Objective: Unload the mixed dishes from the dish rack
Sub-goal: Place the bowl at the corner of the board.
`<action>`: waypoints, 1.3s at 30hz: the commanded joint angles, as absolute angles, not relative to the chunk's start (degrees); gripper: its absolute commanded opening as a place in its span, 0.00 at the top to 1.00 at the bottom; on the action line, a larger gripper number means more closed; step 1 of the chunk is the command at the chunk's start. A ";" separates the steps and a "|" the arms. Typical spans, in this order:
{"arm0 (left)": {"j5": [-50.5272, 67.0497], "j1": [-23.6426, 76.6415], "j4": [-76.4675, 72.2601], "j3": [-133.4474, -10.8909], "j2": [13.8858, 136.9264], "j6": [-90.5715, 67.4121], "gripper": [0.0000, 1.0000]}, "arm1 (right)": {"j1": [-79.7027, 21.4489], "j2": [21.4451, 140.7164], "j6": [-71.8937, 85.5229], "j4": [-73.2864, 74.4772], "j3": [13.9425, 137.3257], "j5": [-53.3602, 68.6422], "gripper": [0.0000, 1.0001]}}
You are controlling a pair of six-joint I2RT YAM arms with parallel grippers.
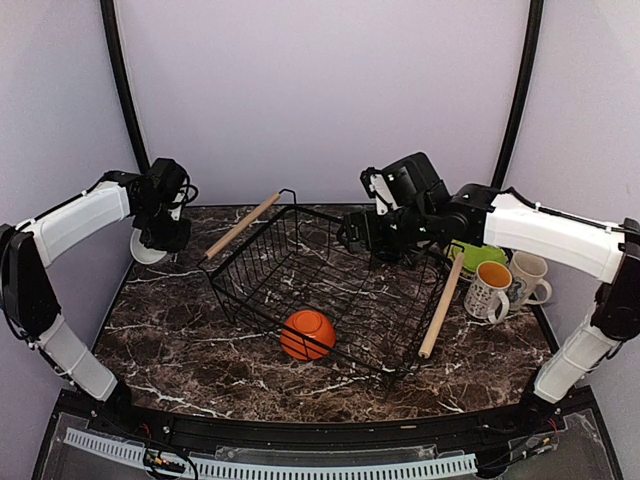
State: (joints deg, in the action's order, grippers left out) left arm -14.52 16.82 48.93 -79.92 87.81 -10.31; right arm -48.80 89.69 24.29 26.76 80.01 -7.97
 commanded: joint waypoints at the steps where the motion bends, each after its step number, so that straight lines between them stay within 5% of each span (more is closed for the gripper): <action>1: -16.40 14.68 46.23 -76.24 90.27 -9.74 0.99 | -49.30 86.75 23.69 28.19 79.95 -16.78 0.01; 7: -12.71 11.05 43.94 -73.12 97.02 -9.65 0.99 | -48.99 82.01 29.57 24.33 74.56 -19.92 0.01; 19: -6.51 9.51 45.74 -73.82 103.80 -9.13 0.99 | -48.69 81.47 26.96 15.07 70.62 -2.43 0.01; 23: -7.70 9.50 45.70 -73.76 103.17 -8.71 0.80 | -48.69 84.58 28.17 15.63 72.79 0.98 0.01; 39: -8.62 9.54 43.96 -72.64 93.93 -7.83 0.45 | -50.29 89.91 35.78 17.22 74.36 12.87 0.01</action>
State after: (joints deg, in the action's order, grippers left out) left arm -7.51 9.54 44.18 -72.79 100.29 -8.67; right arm -49.08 88.42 31.48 17.06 72.64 9.15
